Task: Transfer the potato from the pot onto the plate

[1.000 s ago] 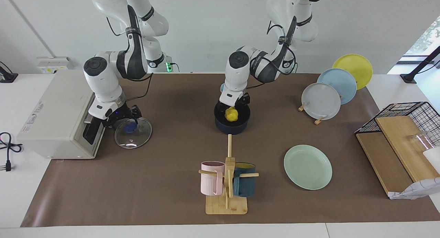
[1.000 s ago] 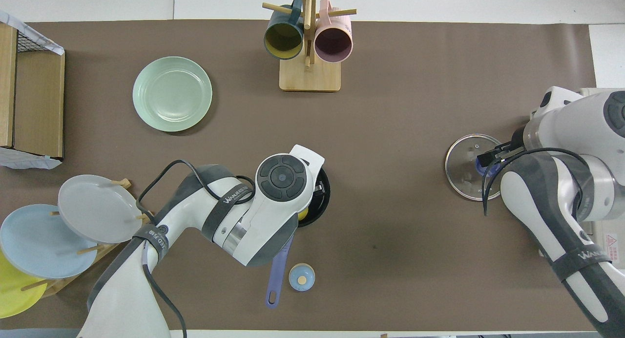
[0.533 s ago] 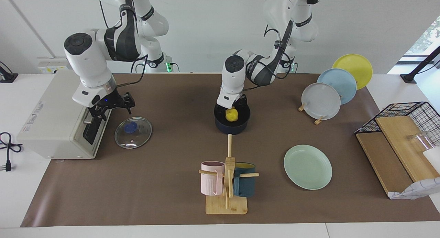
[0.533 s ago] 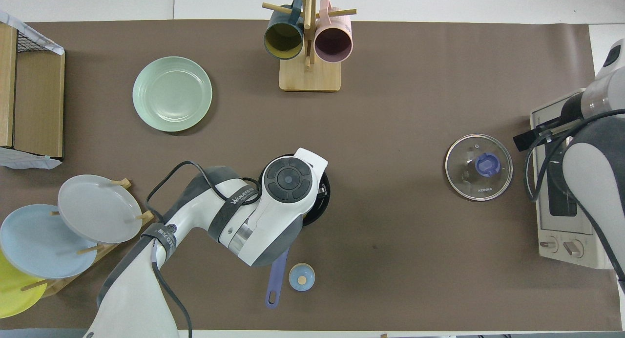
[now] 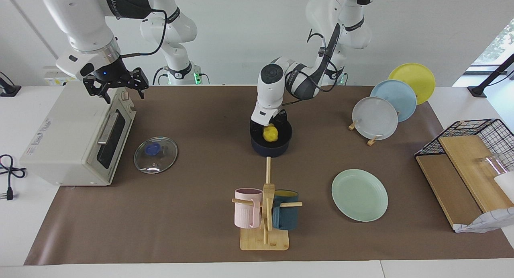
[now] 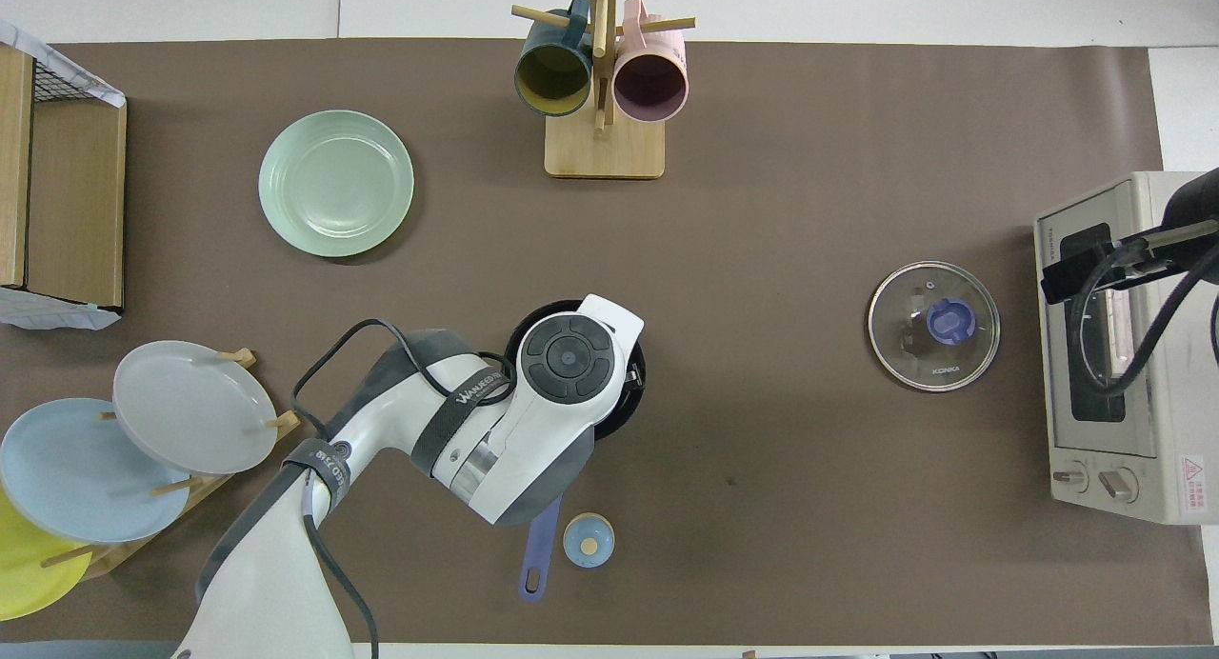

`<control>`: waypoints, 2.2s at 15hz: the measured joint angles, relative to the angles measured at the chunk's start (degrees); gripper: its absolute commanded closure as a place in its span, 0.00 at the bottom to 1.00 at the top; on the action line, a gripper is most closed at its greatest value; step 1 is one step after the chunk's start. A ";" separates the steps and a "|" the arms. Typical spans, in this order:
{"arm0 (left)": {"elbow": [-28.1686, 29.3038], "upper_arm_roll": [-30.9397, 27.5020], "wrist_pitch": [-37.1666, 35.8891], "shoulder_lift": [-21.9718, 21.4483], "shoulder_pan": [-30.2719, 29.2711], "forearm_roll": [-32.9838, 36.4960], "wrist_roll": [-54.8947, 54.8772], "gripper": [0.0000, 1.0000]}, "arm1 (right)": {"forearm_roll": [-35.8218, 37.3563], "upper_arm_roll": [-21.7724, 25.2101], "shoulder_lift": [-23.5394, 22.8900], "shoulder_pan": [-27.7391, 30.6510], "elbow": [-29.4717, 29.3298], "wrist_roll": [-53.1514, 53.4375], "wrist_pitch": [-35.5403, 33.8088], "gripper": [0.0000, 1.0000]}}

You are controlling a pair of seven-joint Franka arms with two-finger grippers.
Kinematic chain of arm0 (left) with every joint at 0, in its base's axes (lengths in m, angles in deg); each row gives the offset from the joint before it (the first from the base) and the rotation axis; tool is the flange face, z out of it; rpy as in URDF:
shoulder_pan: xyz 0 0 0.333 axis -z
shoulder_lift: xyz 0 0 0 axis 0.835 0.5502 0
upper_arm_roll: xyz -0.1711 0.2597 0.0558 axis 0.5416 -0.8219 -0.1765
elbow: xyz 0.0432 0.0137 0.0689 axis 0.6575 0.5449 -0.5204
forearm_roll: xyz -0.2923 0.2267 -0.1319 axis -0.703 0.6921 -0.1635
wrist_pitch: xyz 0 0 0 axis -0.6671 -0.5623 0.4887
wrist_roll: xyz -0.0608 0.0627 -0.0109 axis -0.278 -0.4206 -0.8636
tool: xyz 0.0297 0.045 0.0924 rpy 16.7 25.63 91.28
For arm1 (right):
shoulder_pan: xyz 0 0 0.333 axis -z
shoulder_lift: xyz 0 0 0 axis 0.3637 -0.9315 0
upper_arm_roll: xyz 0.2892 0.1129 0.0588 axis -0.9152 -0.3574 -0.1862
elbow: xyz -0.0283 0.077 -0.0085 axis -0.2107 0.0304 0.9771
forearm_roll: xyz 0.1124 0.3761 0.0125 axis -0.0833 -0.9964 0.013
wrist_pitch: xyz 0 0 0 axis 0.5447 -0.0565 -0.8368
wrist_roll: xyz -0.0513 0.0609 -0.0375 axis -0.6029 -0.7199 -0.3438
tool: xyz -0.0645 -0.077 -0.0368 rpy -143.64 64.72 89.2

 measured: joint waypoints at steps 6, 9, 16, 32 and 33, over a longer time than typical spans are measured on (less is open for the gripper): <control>0.22 -0.33 0.28 0.03 -0.01 0.79 0.35 0.70 | -0.18 2.93 0.88 -3.09 -0.58 1.42 -2.72 0.00; 0.12 -0.52 0.47 0.00 -0.02 1.87 0.36 1.00 | -0.18 3.55 0.86 -3.83 -0.58 2.02 -2.72 0.00; -1.01 -0.97 0.05 -0.44 -0.25 2.05 0.36 1.00 | -0.19 2.80 0.90 -1.93 -0.60 2.07 -3.06 0.00; -20.95 -2.37 -10.30 -1.24 -30.07 1.93 -36.90 1.00 | -0.28 3.57 1.18 -1.29 0.40 4.33 0.13 0.00; -20.96 -2.32 -7.09 1.07 -31.20 1.93 -38.78 1.00 | -0.28 3.57 1.15 -1.29 0.50 4.90 0.30 0.00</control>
